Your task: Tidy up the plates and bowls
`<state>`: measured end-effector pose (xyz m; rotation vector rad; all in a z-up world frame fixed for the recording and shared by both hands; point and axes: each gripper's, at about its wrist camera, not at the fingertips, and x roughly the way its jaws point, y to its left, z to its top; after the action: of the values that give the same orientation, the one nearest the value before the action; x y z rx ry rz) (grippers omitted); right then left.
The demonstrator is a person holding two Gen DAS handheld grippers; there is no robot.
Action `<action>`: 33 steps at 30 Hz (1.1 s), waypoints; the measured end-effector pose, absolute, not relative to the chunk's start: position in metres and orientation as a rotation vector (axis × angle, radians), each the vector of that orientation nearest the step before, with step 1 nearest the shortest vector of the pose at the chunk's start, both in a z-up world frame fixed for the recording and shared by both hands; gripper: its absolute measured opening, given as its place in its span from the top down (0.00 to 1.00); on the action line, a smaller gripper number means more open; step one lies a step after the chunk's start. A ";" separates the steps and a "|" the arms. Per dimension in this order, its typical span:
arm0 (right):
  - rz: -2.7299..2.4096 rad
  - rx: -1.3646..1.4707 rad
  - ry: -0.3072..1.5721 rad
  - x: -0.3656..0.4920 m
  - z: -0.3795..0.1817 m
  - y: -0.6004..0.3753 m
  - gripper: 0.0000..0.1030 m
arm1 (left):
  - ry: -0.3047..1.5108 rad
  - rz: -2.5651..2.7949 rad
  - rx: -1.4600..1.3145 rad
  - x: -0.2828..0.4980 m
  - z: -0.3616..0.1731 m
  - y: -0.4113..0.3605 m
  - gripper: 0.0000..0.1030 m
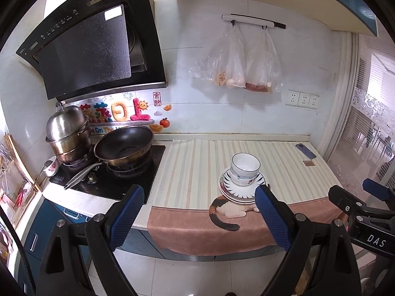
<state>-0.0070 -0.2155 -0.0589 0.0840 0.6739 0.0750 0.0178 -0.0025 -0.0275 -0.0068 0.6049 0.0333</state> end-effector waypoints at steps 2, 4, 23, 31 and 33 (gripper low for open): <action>0.071 0.082 0.672 -0.009 -0.059 -0.215 0.01 | 0.602 0.034 -0.006 0.016 -0.027 -0.003 0.11; 0.071 0.082 0.670 -0.009 -0.058 -0.215 0.01 | 0.604 0.032 -0.011 0.015 -0.027 -0.003 0.11; 0.059 0.074 0.662 -0.014 -0.054 -0.217 0.01 | 0.605 0.026 -0.025 0.013 -0.027 0.000 0.11; 0.058 0.075 0.662 -0.014 -0.053 -0.218 0.01 | 0.605 0.031 -0.028 0.008 -0.027 -0.005 0.11; 0.056 0.075 0.662 -0.014 -0.053 -0.220 0.01 | 0.605 0.031 -0.028 0.006 -0.027 -0.006 0.11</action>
<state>-0.0138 -0.2201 -0.0531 0.0747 0.6621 0.0563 0.0056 -0.0063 -0.0268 -0.0284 0.6046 0.0312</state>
